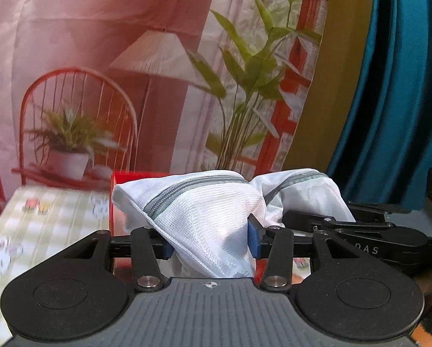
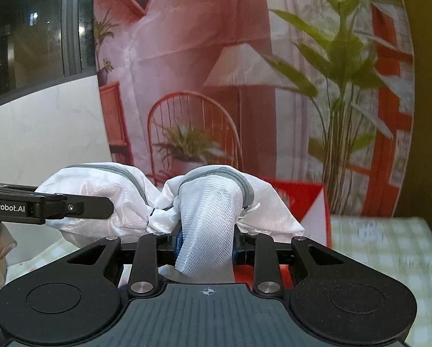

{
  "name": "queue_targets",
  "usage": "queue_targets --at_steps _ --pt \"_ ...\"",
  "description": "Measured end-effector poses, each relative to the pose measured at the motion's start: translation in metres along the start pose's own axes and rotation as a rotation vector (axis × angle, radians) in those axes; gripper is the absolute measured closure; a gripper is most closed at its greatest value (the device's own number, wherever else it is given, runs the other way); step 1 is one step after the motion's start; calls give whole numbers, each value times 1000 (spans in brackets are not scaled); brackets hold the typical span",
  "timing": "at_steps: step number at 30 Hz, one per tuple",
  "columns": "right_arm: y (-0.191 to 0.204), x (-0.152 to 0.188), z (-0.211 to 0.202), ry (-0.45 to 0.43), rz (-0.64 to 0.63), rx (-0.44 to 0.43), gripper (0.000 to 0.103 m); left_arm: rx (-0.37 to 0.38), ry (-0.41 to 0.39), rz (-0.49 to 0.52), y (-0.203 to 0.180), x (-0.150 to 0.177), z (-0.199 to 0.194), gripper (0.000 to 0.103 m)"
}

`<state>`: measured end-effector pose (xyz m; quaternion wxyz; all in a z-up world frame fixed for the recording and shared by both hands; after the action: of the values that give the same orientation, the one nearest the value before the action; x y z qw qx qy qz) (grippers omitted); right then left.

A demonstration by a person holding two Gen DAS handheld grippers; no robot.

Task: Organize soft objects
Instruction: 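Lift the white mesh bag with the left tool toward the red box, then lower the mesh bag into the red box and open the left tool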

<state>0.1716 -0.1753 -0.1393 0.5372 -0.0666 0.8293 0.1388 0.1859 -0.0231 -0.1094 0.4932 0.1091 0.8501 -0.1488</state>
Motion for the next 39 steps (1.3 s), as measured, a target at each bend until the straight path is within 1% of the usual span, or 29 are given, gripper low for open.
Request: queue_targets --at_steps 3,5,7,10,13,15,17,19,22,25,28,31,32,33,34,36,39 --pt "-16 -19 18 -2 -27 9 77 -6 -3 12 1 -18 21 54" --pt "-29 -31 33 20 0 5 77 -16 7 1 3 -30 39 54" --pt "-41 -42 49 37 15 8 77 -29 3 11 6 -39 56 54" --pt "-54 -51 76 53 -13 28 77 -51 12 18 12 -47 83 54" --pt "-68 -50 108 99 35 40 77 -76 89 6 21 -45 120 54" --pt "-81 -47 135 154 92 55 77 -94 143 19 25 -42 143 54" --pt "-90 -43 161 212 119 71 77 -108 189 29 30 -39 165 54" --pt "-97 -38 181 266 133 84 77 -108 240 12 35 -33 186 53" --pt "-105 -28 207 362 145 89 76 -78 334 -69 46 -27 211 45" --pt "-116 -20 224 415 186 79 75 -36 368 -141 54 -22 231 41" --pt "-127 -10 240 491 237 80 67 -17 425 -148 53 -16 247 37" --pt "-143 -2 255 569 349 61 63 -16 464 -107 50 -9 259 31" --pt "-148 1 257 587 376 62 60 -14 475 -109 51 -7 262 25" --pt "-152 4 259 601 398 70 52 -13 487 -126 53 -5 265 19" --pt "-155 7 261 618 429 68 49 -9 500 -144 55 -3 267 17" --pt "-157 13 263 642 461 51 48 -18 518 -161 58 -1 270 15" --pt "-153 14 264 652 444 51 46 -23 526 -185 63 2 271 15"
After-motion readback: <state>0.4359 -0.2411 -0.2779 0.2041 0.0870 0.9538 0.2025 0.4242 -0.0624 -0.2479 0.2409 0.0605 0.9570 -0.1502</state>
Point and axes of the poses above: each gripper's, at about its wrist camera, not at the fingertips, and z roughly the way its jaws point, y to its left, x to its underside, the point moved 3 cm from there along z, roughly the way its jaws point, and after that the axes turned 6 degrees about -x, right-handed, at the moved point
